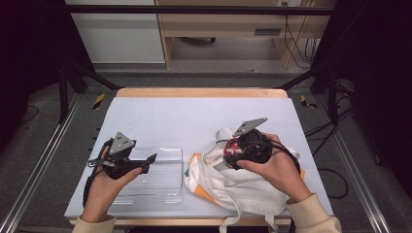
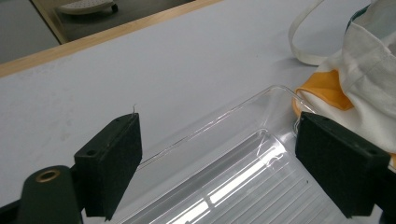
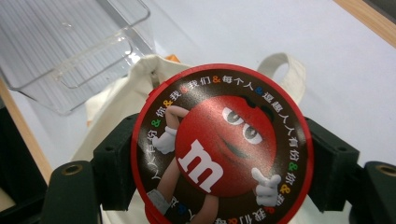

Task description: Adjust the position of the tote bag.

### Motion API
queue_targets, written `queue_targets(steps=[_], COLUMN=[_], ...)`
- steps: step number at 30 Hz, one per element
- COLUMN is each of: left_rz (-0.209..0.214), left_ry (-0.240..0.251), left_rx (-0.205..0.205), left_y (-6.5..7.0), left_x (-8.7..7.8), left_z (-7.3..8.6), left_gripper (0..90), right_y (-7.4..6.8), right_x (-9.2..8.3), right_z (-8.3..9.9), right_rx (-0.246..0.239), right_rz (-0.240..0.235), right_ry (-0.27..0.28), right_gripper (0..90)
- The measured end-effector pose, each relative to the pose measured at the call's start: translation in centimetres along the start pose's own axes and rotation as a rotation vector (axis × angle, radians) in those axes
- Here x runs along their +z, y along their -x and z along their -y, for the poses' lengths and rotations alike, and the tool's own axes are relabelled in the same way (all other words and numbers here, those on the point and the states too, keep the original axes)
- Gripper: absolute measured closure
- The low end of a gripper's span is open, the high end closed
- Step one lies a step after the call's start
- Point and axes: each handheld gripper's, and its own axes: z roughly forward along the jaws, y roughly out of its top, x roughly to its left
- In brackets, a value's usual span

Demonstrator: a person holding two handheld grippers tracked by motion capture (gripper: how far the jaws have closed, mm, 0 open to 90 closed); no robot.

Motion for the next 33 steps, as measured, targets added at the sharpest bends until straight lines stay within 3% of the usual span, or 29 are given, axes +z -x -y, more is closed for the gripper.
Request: queue_targets(steps=[19, 33], left_rz=[-0.029, -0.018], left_ry=[0.018, 0.021], left_rx=[-0.031, -0.06], left_y=[-1.6, -2.5], left_x=[-1.4, -1.4], left_z=[0.6, 1.8], left_gripper=[13.1, 10.6], right_y=[-2.3, -3.3], right_x=[2.0, 2.9], right_z=[-3.9, -5.5], right_rx=[-0.088, -0.113], right_rz=[-0.074, -0.094], right_ry=[0.004, 0.012], right_gripper=[25.6, 25.6])
